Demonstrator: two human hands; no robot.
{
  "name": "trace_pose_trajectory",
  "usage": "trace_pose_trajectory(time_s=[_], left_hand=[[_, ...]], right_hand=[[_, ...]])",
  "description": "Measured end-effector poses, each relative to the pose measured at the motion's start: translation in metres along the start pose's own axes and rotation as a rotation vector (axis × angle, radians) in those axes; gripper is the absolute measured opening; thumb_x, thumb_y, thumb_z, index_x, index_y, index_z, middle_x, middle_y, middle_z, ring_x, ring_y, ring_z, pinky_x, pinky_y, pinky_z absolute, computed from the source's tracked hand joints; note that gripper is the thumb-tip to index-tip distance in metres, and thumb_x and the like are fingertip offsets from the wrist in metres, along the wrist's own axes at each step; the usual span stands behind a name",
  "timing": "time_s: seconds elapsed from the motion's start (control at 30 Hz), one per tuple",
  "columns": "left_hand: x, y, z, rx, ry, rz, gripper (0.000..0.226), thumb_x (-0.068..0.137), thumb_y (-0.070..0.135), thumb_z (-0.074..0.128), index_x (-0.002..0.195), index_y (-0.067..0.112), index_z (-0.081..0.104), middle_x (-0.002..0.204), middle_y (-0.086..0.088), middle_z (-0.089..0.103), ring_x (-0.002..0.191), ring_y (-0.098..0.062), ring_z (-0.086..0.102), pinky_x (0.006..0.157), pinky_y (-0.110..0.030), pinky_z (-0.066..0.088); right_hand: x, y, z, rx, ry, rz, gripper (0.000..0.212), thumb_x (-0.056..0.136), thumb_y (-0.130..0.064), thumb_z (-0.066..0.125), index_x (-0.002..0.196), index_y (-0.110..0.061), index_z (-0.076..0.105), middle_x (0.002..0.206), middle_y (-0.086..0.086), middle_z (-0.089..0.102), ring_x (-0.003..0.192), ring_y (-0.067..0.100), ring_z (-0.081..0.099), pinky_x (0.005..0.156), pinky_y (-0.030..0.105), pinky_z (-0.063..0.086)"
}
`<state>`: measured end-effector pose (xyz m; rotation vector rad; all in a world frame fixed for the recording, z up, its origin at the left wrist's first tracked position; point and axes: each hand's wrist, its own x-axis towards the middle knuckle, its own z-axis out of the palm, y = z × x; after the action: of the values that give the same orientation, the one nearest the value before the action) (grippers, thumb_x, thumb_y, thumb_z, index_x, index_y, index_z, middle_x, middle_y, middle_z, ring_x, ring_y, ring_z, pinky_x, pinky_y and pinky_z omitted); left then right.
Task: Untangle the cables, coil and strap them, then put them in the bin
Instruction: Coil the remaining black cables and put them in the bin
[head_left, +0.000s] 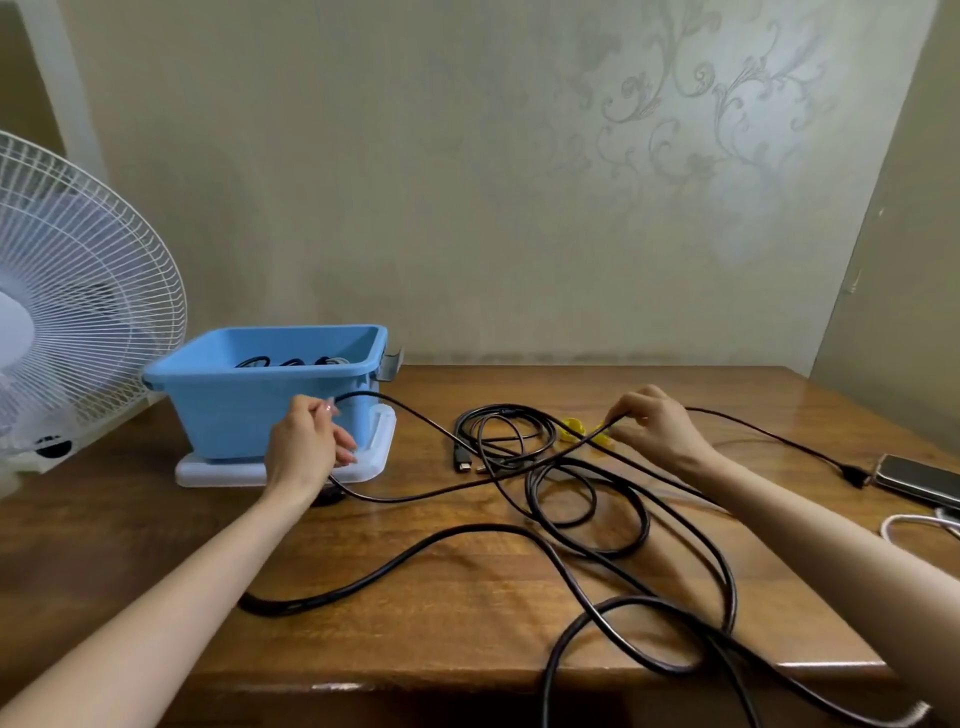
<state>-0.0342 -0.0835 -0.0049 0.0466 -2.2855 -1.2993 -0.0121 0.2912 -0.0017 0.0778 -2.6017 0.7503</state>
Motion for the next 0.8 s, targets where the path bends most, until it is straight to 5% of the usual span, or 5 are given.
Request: trace_pose_trajectory(time_s=[0.23, 0.37, 0.53, 0.67, 0.8], left_hand=[[-0.004, 0.041, 0.005, -0.345, -0.02, 0.061, 0.024, 0.104, 0.025, 0.032, 0.105, 0.005, 0.046, 0.07, -0.007, 0.065, 0.035, -0.005, 0.044, 0.038, -0.013, 0.037], [0.005, 0.088, 0.006, -0.455, 0.021, 0.246, 0.019, 0.103, 0.023, 0.035, 0.102, 0.005, 0.043, 0.068, -0.003, 0.064, 0.035, -0.005, 0.032, 0.039, -0.018, 0.027], [0.009, 0.141, 0.022, -0.458, -0.116, 0.495, 0.015, 0.103, 0.021, 0.036, 0.095, 0.01, 0.043, 0.07, -0.002, 0.066, 0.039, -0.008, 0.034, 0.042, -0.024, 0.027], [0.024, 0.167, 0.019, -0.739, 0.208, 0.411, 0.02, 0.103, 0.014, 0.035, 0.084, 0.019, 0.04, 0.054, 0.007, 0.064, 0.045, -0.008, 0.046, 0.044, -0.017, 0.03], [0.048, 0.161, -0.005, -0.882, 0.481, 0.33, 0.021, 0.103, 0.014, 0.031, 0.083, 0.018, 0.036, 0.056, 0.013, 0.065, 0.047, -0.014, 0.049, 0.042, -0.019, 0.03]], right_hand=[[0.009, -0.04, -0.031, 0.036, -0.017, -0.119, 0.015, 0.086, -0.031, 0.069, 0.074, -0.021, 0.069, 0.06, -0.006, 0.066, 0.042, 0.003, 0.055, 0.049, 0.021, 0.044], [0.017, -0.069, -0.039, 0.058, -0.494, -0.16, 0.03, 0.087, -0.011, 0.065, 0.116, -0.019, 0.064, 0.104, 0.002, 0.067, 0.06, -0.004, 0.059, 0.051, 0.012, 0.044], [0.03, -0.121, -0.007, 0.547, -0.323, -0.217, 0.076, 0.084, -0.019, 0.071, 0.146, -0.023, 0.027, 0.119, -0.004, 0.057, 0.083, 0.011, 0.067, 0.06, 0.02, 0.051], [0.046, -0.141, 0.001, 0.431, -0.371, -0.163, 0.024, 0.098, -0.021, 0.052, 0.11, -0.003, 0.064, 0.081, 0.008, 0.07, 0.062, 0.013, 0.06, 0.055, 0.023, 0.048], [0.053, -0.132, 0.0, 0.348, -0.522, -0.031, 0.039, 0.102, -0.028, 0.044, 0.081, -0.002, 0.064, 0.082, 0.017, 0.068, 0.069, 0.025, 0.066, 0.063, 0.03, 0.059]])
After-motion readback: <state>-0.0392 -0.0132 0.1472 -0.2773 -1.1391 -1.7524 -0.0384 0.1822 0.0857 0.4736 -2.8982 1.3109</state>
